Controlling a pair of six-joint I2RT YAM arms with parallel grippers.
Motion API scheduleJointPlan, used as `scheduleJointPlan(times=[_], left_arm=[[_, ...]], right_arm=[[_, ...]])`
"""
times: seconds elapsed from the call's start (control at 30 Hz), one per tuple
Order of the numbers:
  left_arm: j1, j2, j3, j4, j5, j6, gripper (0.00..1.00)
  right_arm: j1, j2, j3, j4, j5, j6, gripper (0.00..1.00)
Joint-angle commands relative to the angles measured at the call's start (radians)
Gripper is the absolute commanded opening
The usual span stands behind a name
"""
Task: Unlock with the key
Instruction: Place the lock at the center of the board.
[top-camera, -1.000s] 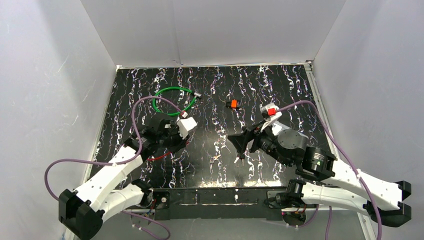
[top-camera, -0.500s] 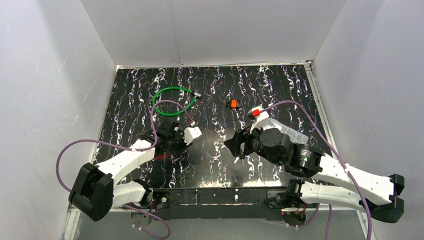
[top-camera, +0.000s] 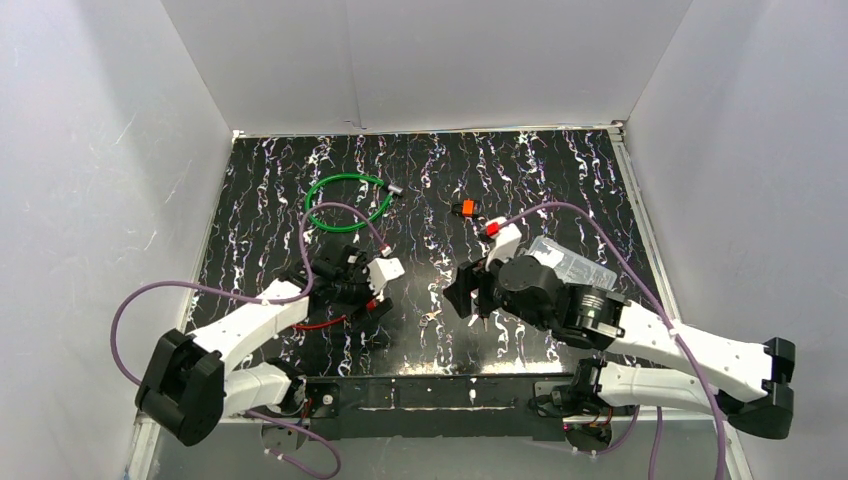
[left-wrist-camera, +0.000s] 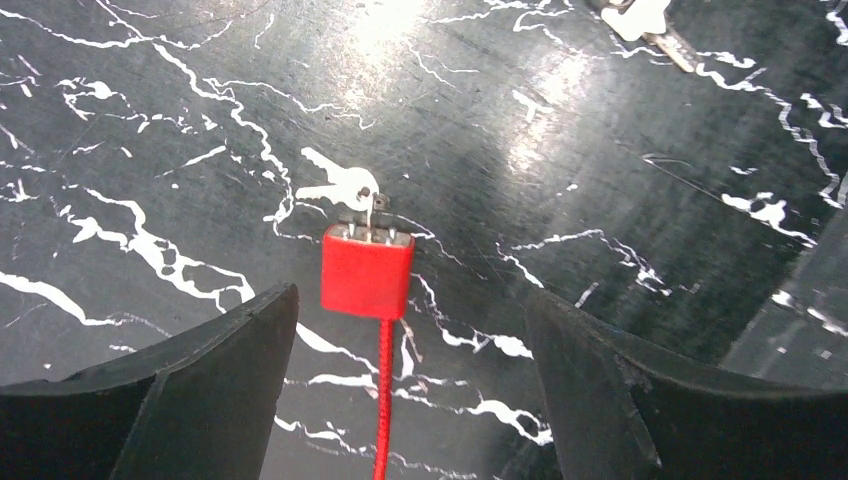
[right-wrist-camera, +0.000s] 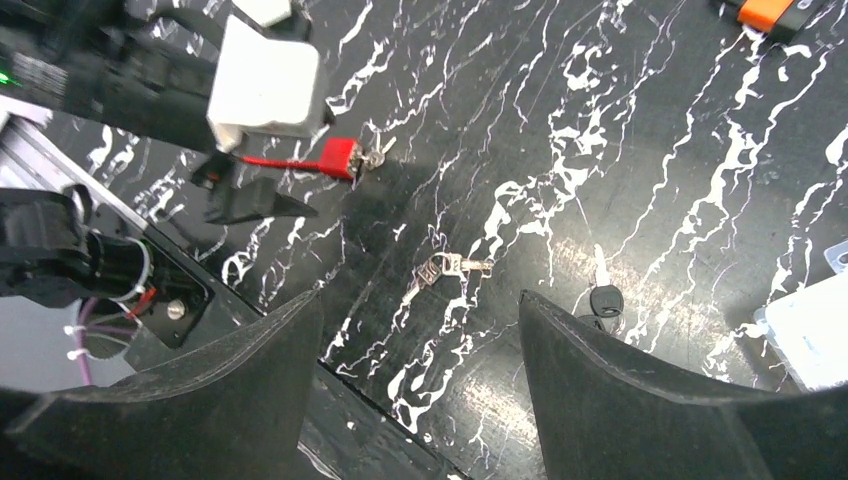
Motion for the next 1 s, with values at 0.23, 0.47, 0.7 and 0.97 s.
scheduleJointPlan(times=[0.23, 0.47, 0.7, 0.97], left_arm=[[0.05, -0.269, 0.301, -0.36, 0.089, -0.173, 0.98], [0.059, -0.42, 0.266, -0.347, 0.071, -0.276, 0.98], [0.059, -0.442, 0.242, -0.341, 0.05, -0.284, 0.98], [0.059, -0.46, 0.224, -0.314, 0.063, -0.27, 0.98]], right_arm=[[-0.003, 0.39, 0.085, 0.062, -0.174, -0.132, 0.6], [-0.002, 0.601, 0.153, 0.09, -0.243, -0.143, 0.46], [-0.001, 0.704, 0.194, 0.093, -0.236, -0.139, 0.52], [-0.001, 0.798, 0.244, 0.063, -0.194, -0.11, 0.49]])
